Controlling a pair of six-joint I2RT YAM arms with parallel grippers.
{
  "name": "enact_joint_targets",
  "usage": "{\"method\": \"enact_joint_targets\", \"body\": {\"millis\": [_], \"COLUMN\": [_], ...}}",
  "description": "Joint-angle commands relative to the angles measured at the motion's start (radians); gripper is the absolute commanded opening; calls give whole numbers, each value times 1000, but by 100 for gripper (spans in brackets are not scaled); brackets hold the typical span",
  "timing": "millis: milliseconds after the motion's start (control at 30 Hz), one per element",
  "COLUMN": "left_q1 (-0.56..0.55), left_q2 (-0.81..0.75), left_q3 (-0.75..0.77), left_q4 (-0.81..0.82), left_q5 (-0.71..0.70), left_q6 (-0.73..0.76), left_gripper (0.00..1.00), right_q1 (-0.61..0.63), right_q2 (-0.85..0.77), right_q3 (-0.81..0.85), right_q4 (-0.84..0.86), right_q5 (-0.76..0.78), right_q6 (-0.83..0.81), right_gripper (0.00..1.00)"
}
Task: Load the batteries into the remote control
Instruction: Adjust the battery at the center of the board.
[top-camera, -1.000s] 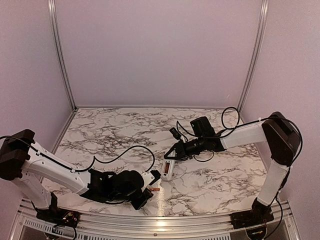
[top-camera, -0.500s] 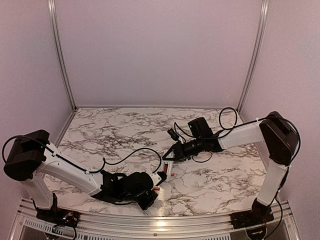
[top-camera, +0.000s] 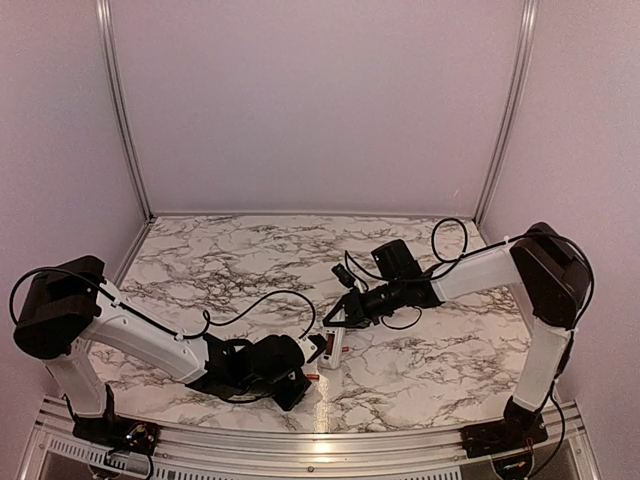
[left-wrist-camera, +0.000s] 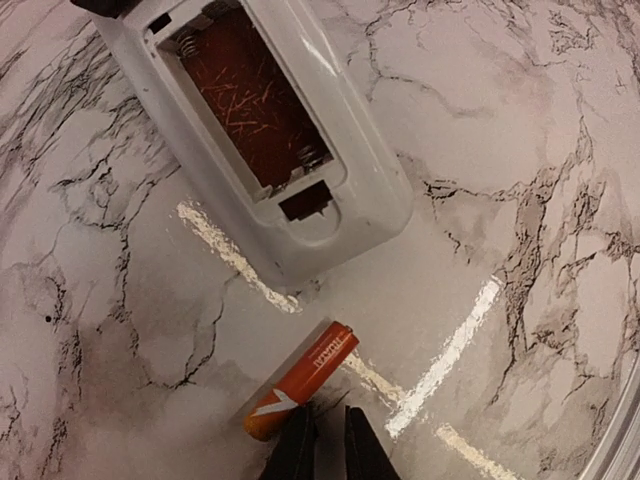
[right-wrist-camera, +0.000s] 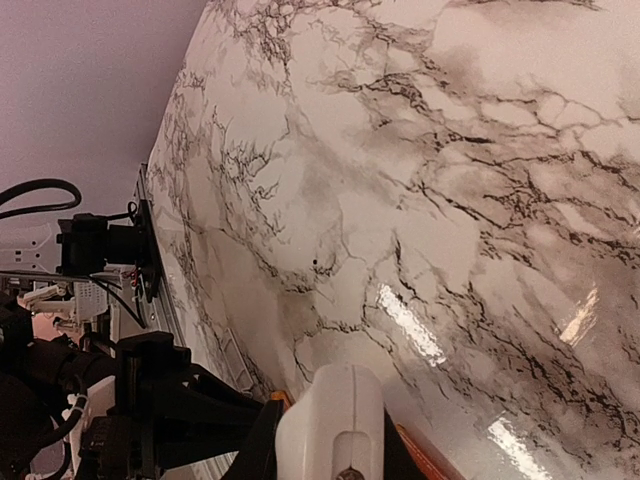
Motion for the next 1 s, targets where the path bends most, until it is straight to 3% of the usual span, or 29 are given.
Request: {"method": "enact_joint_targets", "body": {"millis": [0, 967], "left_q1": [25, 118], "left_q2": [1, -13], "left_q3": [-15, -8], "left_q4": [-29, -21], "left_q5": [11, 26], "left_q6": [6, 38], "left_gripper": [13, 16], "right_q1": [17, 84], "right_q2": [25, 40], "right_q3": [40, 29], "right_q4": [10, 8], "right_q5": [7, -15], "right_q6": [-1, 9], "right_gripper": [0, 0]}}
